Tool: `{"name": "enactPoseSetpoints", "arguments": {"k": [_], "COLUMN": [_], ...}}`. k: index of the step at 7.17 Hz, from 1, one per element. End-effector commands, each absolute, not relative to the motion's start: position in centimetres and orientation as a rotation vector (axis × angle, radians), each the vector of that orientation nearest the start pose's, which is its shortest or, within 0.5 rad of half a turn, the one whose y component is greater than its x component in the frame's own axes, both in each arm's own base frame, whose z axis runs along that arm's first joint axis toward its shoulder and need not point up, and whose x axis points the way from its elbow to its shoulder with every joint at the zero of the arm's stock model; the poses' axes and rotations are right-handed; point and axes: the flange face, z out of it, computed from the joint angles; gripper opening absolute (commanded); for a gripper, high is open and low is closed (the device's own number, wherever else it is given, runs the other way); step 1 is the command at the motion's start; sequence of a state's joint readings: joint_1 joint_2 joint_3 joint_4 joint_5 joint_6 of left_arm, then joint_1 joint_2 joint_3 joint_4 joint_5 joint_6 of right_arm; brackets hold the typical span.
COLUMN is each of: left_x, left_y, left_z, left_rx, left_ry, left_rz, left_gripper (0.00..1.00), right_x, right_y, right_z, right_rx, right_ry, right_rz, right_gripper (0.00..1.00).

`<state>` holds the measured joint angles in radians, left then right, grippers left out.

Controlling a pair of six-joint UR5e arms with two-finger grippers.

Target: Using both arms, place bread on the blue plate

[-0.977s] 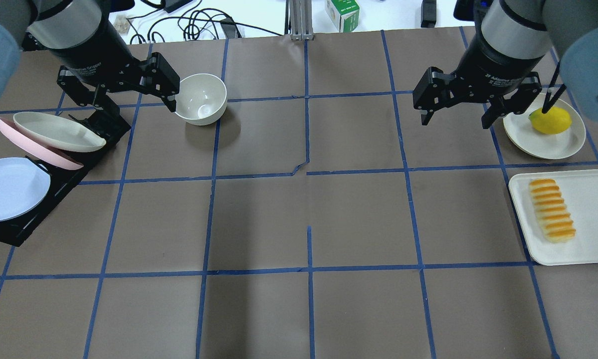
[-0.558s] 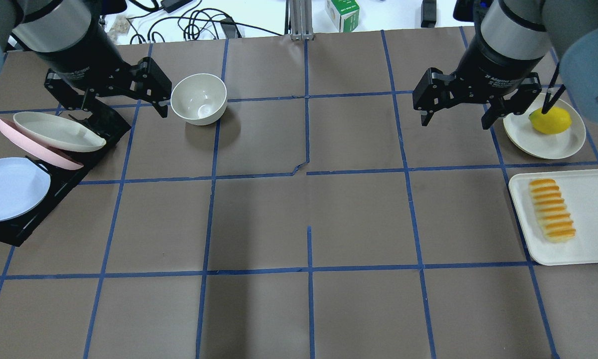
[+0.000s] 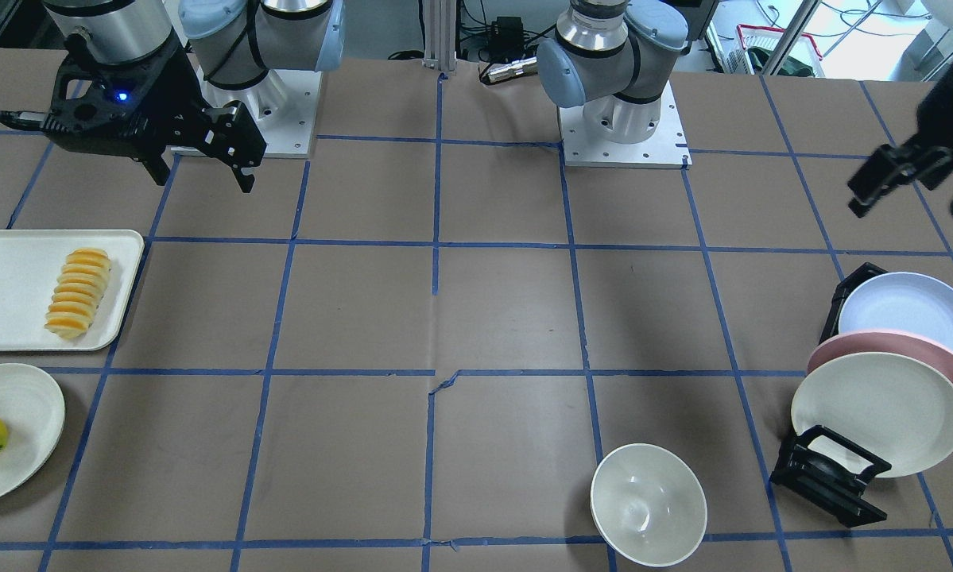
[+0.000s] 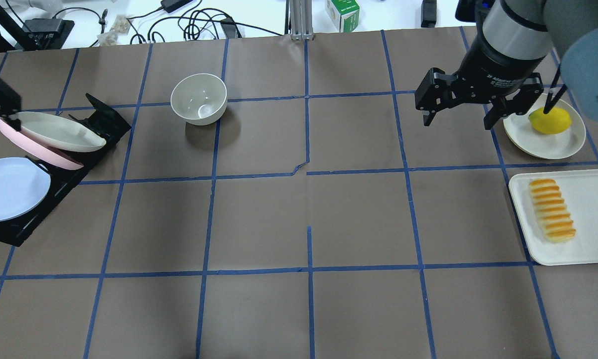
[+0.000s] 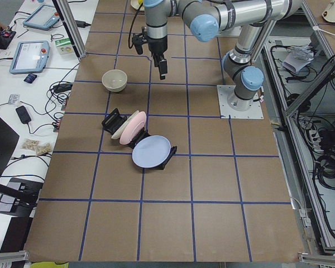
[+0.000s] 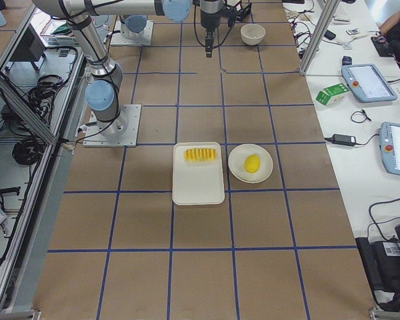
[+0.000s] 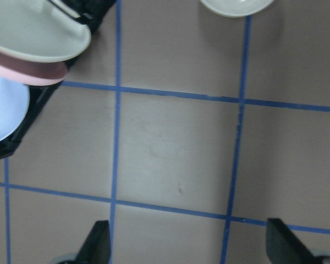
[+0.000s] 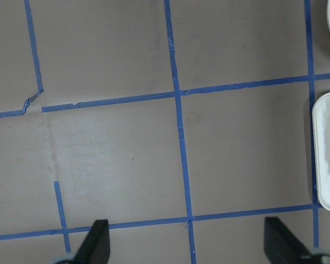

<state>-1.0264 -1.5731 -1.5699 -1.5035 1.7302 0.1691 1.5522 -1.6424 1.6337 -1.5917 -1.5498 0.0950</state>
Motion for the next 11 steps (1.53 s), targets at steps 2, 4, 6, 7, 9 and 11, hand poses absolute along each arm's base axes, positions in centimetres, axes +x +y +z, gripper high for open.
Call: {"name": "enactPoseSetpoints", "arguments": {"k": [2, 4, 6, 7, 9, 11], "left_x": [32.7, 36.3, 38.6, 39.0, 40.3, 41.0], "left_y": [-49.7, -49.9, -50.4, -50.6, -50.6, -50.2], "left_z": [39.2, 35.1, 30.3, 28.3, 26.7, 25.7], "left_rx": [-0.819, -0.824, -0.852, -0.855, -0.862, -0.875], "left_ry": [2.833, 2.851, 2.848, 2.862, 2.869, 2.868], "left_rz": [0.007, 0.071, 0.091, 0.130, 0.150, 0.137], "left_gripper": [1.00, 1.00, 1.00, 1.00, 0.91, 0.72], "right_x": [8.1, -1.2, -5.7, -6.2, -10.3, -13.4], "right_y": [-47.8, -48.1, -48.5, -49.0, -51.3, -49.8], "right_z": [47.2, 43.6, 42.1, 39.1, 34.0, 29.1], "right_rx": [0.326, 0.559, 0.572, 0.564, 0.582, 0.629], "right_ry": [3.121, 3.070, 3.121, 3.114, 3.125, 3.124], "right_rz": [0.007, 0.114, 0.083, 0.157, 0.102, 0.195], "right_gripper": [1.00, 1.00, 1.00, 1.00, 1.00, 1.00]}}
